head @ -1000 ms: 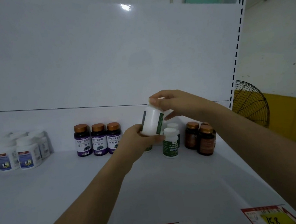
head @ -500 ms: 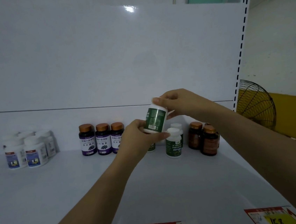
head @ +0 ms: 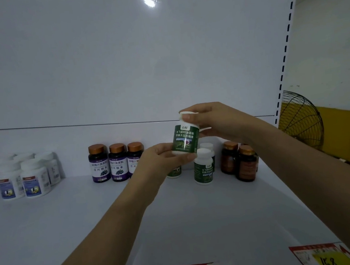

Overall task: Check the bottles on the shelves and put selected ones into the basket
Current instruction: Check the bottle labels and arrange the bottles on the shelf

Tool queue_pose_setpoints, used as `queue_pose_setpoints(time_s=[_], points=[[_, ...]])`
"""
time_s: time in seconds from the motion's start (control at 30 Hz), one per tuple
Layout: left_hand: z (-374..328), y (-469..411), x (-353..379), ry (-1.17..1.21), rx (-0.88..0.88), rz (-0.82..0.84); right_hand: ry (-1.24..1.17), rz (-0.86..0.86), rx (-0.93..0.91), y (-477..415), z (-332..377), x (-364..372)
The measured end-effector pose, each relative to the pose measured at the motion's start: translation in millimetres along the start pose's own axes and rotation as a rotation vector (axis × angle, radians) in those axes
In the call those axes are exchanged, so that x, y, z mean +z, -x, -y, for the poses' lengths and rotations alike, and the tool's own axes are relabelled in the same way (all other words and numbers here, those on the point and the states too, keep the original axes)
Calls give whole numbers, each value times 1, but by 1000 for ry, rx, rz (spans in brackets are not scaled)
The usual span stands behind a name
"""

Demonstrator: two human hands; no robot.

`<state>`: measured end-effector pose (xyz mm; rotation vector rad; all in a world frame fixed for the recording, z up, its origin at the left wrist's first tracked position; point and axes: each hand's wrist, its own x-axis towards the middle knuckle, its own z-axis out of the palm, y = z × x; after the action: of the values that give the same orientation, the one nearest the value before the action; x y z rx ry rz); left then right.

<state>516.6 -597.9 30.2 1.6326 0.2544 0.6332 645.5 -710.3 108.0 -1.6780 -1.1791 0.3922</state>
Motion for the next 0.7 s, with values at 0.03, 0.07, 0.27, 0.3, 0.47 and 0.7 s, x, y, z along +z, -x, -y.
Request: queue_pose_setpoints(time_s=[0.03, 0.07, 0.27, 0.3, 0.47, 0.7], points=[[0, 0, -1, -2, 7, 19, -11, -4, 4, -1, 0, 0], [-1, 0, -2, -9, 15, 32, -23, -6, 8, -1, -1, -1], [2, -3, -2, -58, 34, 20, -57, 2, 3, 5, -5, 4], [3, -3, -2, -58, 47, 8, -25, -4, -10, 7, -4, 6], [1, -4, 1, 10, 233, -105, 269, -49, -261, 24, 17, 12], [-7, -10, 6, -116, 550, -268, 514, -334, -795, 45, -2, 29]])
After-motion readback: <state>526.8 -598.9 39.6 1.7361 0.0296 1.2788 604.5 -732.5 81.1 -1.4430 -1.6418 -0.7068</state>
